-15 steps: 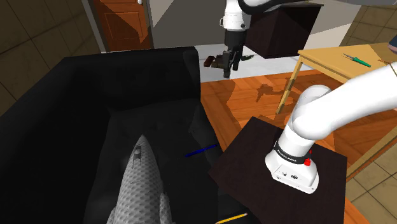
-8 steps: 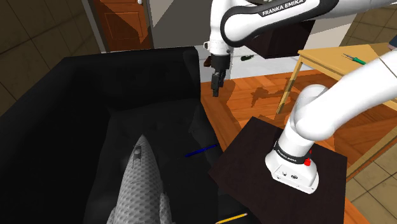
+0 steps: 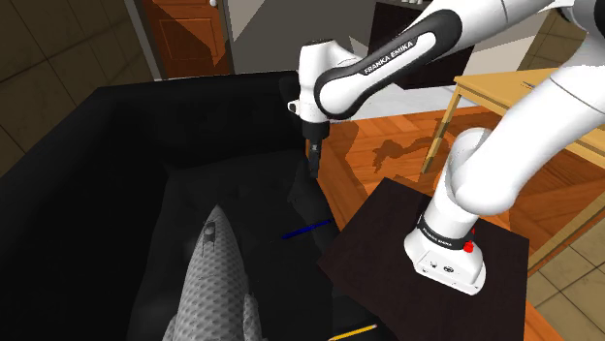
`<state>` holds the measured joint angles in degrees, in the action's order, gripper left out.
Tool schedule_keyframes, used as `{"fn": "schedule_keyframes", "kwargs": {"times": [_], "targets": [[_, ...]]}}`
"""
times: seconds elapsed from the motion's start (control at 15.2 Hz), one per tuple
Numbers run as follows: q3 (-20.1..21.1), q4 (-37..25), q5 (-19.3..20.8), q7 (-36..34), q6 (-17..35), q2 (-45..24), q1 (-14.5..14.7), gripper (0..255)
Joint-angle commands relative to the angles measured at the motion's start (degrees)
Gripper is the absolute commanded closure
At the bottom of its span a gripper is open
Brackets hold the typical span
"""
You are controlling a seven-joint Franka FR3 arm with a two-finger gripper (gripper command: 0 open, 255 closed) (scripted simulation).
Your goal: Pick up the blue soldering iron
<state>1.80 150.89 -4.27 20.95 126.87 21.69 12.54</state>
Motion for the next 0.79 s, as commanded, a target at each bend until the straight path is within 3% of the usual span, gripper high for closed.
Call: {"fn": "schedule_keyframes", "kwargs": {"times": [0.0, 0.73], "targets": [[0.53, 0.78, -0.42, 2.23, 4.83, -3.79, 1.36, 0], [4.46, -1.68, -0.89, 13.05, 26.31, -27.07, 7.03, 0]]}}
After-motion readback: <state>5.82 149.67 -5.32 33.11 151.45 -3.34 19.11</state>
